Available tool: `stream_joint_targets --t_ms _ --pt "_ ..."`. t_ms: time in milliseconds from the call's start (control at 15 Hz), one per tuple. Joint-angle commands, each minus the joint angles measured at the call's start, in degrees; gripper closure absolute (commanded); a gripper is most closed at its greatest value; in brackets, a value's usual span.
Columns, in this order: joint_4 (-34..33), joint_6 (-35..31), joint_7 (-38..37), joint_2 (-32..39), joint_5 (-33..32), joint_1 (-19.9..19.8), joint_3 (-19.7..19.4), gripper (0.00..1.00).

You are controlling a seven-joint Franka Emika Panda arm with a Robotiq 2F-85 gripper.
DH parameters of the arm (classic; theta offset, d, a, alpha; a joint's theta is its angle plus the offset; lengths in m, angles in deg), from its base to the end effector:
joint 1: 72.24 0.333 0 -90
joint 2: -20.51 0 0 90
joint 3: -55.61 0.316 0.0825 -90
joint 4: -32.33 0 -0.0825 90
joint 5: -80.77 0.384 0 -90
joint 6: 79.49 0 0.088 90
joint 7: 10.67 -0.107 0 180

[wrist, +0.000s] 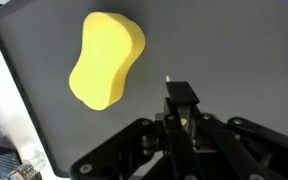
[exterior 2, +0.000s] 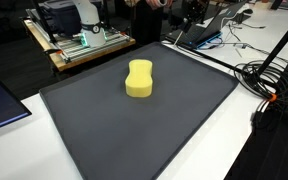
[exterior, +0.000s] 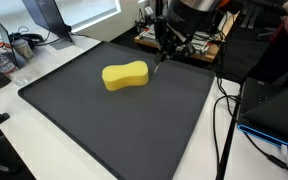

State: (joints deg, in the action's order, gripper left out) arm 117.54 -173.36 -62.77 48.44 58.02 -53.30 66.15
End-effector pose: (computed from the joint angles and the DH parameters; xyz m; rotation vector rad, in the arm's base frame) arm 0.5989 0.2734 0.3768 2.6708 -0.4156 -0.0670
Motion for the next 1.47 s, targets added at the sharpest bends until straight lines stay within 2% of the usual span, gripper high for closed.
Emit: stream_joint_targets --t_ms 0,267,667,733,800,1067,1133,1200,1400 --pt "-11.5 3.6 3.5 6.1 2.3 0.2 -3.9 0.97" --pt "-17.1 2.5 11.1 9.0 4.3 -3.0 -7.1 0.97" --pt "-22.7 1.1 22.2 11.9 10.2 -9.9 -10.6 0.97" --pt "-23.7 2.1 22.5 12.6 8.9 -10.0 -12.1 0.97" --pt "-19.8 1.0 20.6 10.2 8.7 -8.5 -12.1 0.88" --pt "-21.5 1.0 22.2 11.7 8.7 -9.6 -13.1 0.88" --pt "-21.6 1.0 22.2 11.8 8.7 -9.4 -13.1 0.97" --pt "-22.9 1.4 22.8 12.7 9.2 -9.9 -13.2 0.97" --pt "-26.9 3.3 25.7 15.8 13.2 -13.4 -13.1 0.97"
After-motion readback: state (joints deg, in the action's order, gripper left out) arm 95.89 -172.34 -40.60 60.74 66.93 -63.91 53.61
